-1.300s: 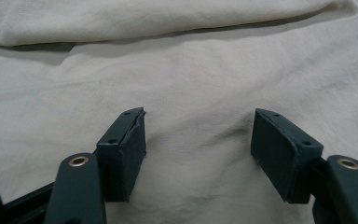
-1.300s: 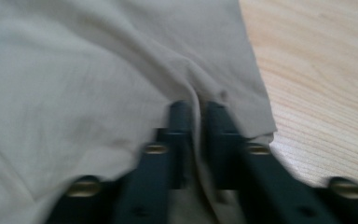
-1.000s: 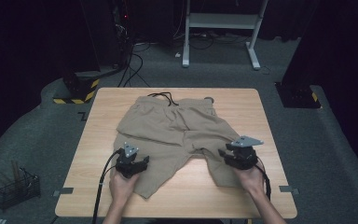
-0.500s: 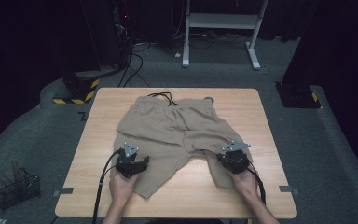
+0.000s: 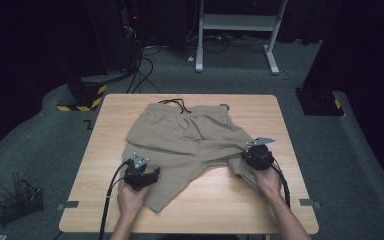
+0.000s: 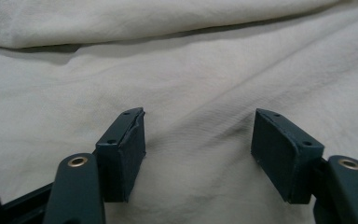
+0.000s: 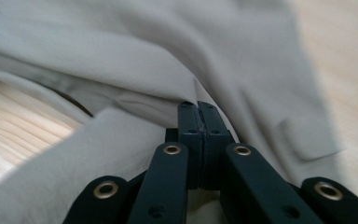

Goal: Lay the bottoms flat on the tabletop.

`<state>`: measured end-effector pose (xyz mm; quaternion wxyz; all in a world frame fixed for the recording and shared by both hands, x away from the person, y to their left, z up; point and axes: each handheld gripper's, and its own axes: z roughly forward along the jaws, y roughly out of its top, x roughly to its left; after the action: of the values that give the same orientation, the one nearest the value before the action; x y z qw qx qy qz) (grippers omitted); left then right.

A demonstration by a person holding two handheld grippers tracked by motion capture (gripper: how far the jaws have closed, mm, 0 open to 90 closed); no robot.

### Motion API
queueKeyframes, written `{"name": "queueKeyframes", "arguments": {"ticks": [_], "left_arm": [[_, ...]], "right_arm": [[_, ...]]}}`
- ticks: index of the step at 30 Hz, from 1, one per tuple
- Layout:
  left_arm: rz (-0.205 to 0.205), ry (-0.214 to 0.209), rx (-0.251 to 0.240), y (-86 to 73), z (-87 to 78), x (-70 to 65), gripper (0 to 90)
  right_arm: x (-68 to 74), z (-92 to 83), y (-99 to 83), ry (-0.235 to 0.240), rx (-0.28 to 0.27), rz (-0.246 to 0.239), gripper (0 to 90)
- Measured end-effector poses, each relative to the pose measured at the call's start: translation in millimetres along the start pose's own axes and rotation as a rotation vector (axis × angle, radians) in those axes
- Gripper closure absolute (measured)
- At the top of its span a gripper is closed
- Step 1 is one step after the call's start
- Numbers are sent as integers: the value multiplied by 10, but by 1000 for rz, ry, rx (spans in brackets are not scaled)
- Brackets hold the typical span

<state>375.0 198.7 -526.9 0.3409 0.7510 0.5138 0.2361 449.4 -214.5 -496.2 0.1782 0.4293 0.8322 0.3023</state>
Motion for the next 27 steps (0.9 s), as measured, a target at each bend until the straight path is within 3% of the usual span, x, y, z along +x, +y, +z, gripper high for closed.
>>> {"name": "queueKeyframes", "arguments": {"ticks": [2,3,6,7,10,13,15,16,18,20,24,27], "left_arm": [[-2,0,-2,0,1,-1,351],[-2,1,-2,0,2,-1,351],[-2,1,-1,0,2,-1,351],[-2,1,-1,0,2,-1,351],[-3,2,-2,1,2,-1,351],[-3,1,-2,1,2,-1,352],[-3,1,-1,1,2,0,351],[-3,1,-1,1,2,0,352],[-3,1,-2,1,2,0,351],[-3,1,-2,1,2,-1,352],[-3,1,-1,1,2,-1,351],[-3,1,-2,1,2,-1,351]], "right_arm": [[19,17,-18,1,4,1,878],[55,-26,-30,19,-13,12,770],[95,-145,-20,37,-43,24,699],[159,-305,-13,61,-90,33,633],[313,-503,-47,122,-150,42,588],[529,-529,-123,135,-123,-18,557],[631,-460,-184,101,-95,-50,533],[653,-409,-210,87,-83,-55,522],[663,-315,-253,107,-60,-25,503],[702,-250,-275,78,-32,-37,539],[751,-205,-305,77,12,-77,862],[713,-296,-281,69,-14,-89,900]]}}
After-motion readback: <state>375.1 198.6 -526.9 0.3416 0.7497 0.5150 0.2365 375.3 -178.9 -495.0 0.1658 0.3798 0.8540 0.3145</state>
